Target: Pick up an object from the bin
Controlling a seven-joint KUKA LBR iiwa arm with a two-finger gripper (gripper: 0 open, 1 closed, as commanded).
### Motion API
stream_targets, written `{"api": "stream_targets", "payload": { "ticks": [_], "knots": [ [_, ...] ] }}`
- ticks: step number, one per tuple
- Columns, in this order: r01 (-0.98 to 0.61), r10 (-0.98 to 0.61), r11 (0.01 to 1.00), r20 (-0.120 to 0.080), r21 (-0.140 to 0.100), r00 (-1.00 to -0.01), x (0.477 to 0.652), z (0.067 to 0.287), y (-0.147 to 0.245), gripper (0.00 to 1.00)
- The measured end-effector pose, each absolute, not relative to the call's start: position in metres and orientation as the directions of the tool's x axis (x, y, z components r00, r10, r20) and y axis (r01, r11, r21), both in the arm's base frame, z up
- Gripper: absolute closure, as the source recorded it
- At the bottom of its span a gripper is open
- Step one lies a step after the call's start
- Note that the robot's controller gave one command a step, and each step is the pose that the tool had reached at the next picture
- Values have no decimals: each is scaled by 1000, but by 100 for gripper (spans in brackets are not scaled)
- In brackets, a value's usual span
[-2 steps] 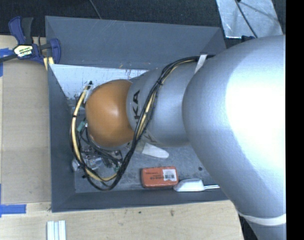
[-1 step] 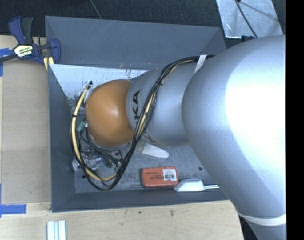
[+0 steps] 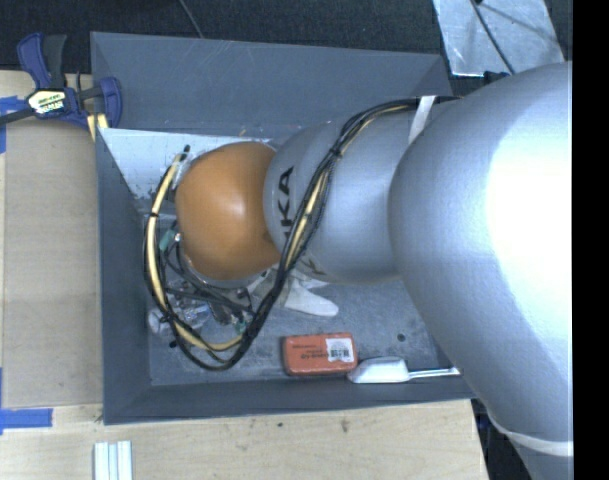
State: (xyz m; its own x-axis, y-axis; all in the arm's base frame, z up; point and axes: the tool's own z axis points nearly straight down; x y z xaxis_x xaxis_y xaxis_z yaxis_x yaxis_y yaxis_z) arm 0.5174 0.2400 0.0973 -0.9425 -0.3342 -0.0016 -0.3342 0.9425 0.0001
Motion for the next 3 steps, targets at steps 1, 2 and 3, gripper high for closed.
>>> {"api": "stream_targets", "payload": {
  "ticks": [1,2,3],
  "knots": [
    [-340,-340,940,-6,1,-940,528,112,229,100],
    [-353,-353,936,-2,0,-936,539,152,225,100],
    [-368,-368,930,0,0,-930,527,197,214,100]
  ]
}}
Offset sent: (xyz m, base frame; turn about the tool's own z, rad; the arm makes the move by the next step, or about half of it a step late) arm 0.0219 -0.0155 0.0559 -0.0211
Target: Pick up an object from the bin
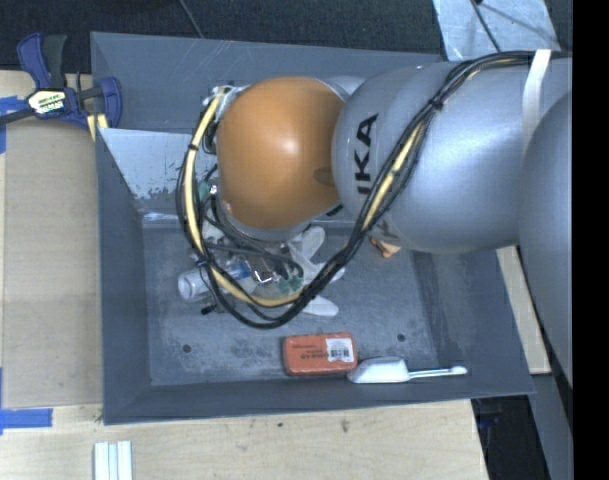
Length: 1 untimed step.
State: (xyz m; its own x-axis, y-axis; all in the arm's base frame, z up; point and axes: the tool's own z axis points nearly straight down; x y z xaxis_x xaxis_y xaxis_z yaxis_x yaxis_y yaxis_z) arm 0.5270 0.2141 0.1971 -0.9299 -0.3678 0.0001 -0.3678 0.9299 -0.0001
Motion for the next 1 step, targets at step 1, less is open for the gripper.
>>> {"api": "stream_targets", "payload": {
  "ticks": [1],
  "knots": [
    [-375,-375,927,-3,0,-927,551,227,226,100]
  ]
}}
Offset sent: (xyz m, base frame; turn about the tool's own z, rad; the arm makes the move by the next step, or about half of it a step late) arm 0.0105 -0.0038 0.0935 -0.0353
